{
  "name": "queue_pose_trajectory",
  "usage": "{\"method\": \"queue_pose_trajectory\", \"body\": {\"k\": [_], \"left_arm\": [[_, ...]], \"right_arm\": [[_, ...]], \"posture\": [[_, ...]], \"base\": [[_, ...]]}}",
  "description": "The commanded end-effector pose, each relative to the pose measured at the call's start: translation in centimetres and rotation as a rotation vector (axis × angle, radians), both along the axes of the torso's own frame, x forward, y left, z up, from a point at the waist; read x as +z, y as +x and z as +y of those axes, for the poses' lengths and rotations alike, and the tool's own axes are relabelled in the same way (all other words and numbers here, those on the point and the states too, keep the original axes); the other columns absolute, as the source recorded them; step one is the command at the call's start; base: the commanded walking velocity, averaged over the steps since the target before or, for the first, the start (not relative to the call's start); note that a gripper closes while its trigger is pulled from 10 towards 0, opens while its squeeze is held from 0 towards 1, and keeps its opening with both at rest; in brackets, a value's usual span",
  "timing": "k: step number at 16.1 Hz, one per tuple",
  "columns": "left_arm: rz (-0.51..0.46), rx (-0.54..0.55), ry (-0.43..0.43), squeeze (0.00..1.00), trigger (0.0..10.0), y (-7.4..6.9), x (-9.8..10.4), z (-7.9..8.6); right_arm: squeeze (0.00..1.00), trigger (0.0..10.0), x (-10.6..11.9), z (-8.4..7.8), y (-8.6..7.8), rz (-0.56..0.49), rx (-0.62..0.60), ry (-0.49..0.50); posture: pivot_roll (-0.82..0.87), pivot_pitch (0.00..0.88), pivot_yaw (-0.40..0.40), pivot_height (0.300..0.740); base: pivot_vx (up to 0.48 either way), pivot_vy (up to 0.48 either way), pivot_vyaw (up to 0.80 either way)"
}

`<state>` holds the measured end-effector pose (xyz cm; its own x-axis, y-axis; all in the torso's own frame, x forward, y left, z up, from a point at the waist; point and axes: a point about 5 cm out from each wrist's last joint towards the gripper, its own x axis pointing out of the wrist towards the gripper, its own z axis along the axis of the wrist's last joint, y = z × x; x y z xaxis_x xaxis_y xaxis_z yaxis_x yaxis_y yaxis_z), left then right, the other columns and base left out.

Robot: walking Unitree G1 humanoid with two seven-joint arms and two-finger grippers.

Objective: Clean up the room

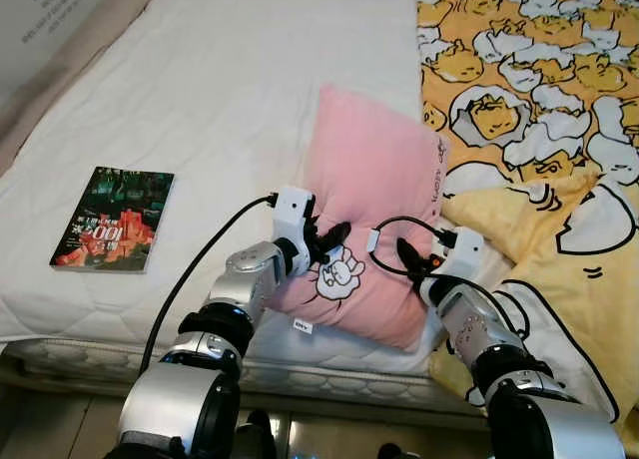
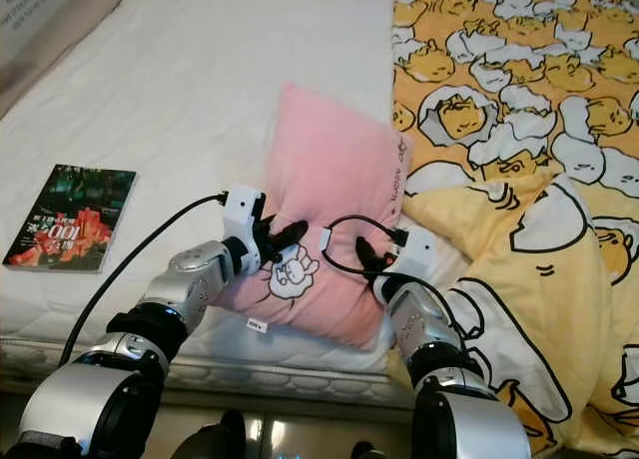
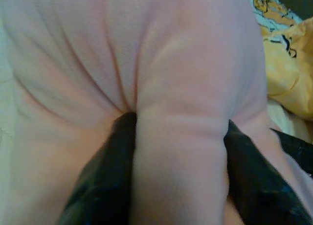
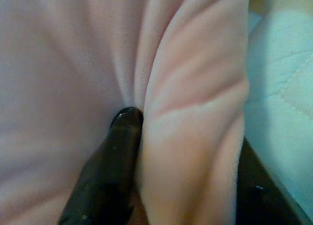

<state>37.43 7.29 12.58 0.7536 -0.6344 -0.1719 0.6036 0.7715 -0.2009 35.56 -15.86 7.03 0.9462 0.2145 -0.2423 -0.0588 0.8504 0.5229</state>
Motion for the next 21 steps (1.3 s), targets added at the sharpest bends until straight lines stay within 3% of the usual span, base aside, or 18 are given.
{"method": "queue_pose_trajectory", "body": {"k": [1, 6, 11, 13, 14, 15, 16, 17, 21], "left_arm": [[0.096, -0.018, 0.002, 0.00, 0.0, -1.0, -2.1, -1.0], [0.017, -0.039, -0.012, 0.00, 0.0, -0.5, -0.4, -1.8], [-0.190, -0.083, -0.039, 0.00, 0.0, 1.1, 5.4, -1.7], [-0.289, -0.060, -0.045, 0.00, 0.0, 1.8, 8.3, -0.8], [-0.327, -0.025, -0.036, 0.00, 0.0, 1.9, 9.0, -0.2], [-0.387, 0.045, -0.028, 0.00, 1.1, 1.9, 9.6, 0.3], [-0.391, 0.120, -0.075, 0.00, 10.0, 1.8, 9.7, 0.7], [-0.385, 0.154, -0.109, 0.00, 10.0, 1.7, 9.7, 0.8], [-0.377, 0.219, -0.111, 0.00, 10.0, -0.7, 7.1, -0.9]], "right_arm": [[0.00, 0.0, -1.6, -0.3, -0.9, 0.077, -0.017, 0.021], [0.00, 0.0, 1.2, -1.2, 0.7, -0.040, -0.071, 0.012], [0.00, 0.0, 6.3, -1.8, 2.6, -0.257, -0.099, -0.014], [0.00, 0.0, 8.9, -2.2, 3.2, -0.339, -0.109, -0.172], [0.00, 0.0, 9.7, -2.6, 3.2, -0.378, -0.141, -0.206], [0.00, 0.0, 9.8, -2.9, 2.8, -0.401, -0.166, -0.259], [0.00, 7.3, 9.3, -3.2, 2.3, -0.395, -0.188, -0.293], [0.00, 10.0, 8.9, -3.3, 2.1, -0.384, -0.187, -0.301], [0.00, 10.0, 6.9, -3.0, 0.7, -0.354, -0.171, -0.313]], "posture": [[0.09, 0.143, -0.016, 0.740], [0.10, 0.041, -0.005, 0.740], [0.10, 0.000, 0.007, 0.740], [0.10, 0.000, 0.017, 0.740], [0.09, 0.000, 0.019, 0.740], [0.09, 0.000, 0.019, 0.740], [0.09, 0.000, 0.018, 0.740], [0.10, 0.000, 0.016, 0.740], [0.11, 0.000, 0.004, 0.740]], "base": [[0.000, 0.000, 0.00], [0.000, 0.000, 0.00], [0.000, 0.000, 0.00], [0.000, 0.000, 0.00], [0.000, 0.000, 0.00], [0.000, 0.000, 0.00], [0.000, 0.000, 0.00], [0.000, 0.000, 0.00], [0.000, 0.000, 0.10]]}}
